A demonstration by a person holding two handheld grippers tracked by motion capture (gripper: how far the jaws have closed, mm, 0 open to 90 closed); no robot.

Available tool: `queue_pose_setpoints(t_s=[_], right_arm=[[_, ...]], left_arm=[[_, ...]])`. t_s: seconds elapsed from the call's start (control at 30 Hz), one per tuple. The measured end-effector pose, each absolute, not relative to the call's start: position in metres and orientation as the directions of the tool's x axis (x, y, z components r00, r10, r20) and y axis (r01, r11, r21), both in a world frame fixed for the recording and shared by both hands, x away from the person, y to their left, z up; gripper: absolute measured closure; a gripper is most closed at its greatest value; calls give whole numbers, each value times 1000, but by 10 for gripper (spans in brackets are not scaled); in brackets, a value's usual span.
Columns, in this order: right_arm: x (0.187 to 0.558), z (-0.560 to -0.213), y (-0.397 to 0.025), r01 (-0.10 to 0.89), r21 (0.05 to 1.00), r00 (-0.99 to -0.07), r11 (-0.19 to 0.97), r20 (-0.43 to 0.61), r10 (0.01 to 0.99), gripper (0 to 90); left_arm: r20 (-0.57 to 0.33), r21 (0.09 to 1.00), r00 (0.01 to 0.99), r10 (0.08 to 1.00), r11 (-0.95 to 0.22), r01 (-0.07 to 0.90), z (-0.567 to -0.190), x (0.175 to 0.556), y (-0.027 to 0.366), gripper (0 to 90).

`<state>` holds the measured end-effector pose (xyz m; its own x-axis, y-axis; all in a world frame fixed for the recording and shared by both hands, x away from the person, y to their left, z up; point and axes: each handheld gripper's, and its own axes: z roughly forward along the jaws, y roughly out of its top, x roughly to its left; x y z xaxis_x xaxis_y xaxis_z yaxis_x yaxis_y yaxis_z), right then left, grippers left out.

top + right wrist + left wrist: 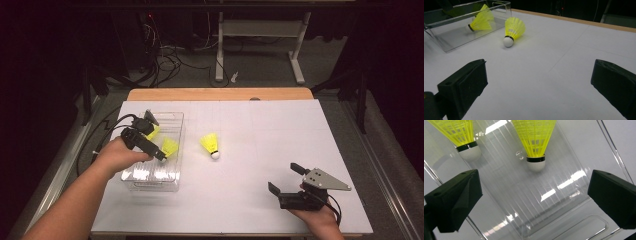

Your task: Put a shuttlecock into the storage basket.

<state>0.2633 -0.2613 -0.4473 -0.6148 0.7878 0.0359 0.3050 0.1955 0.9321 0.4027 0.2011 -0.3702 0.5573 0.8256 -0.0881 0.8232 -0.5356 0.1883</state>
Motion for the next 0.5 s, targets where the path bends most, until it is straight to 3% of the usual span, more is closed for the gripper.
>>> queue_pose_setpoints(t_s=[0.5], right_arm=[[263, -447, -263, 307, 933, -607, 190, 38, 794, 10]], left_arm=[[-100, 198, 581, 808, -556, 807, -365, 400, 186, 7]])
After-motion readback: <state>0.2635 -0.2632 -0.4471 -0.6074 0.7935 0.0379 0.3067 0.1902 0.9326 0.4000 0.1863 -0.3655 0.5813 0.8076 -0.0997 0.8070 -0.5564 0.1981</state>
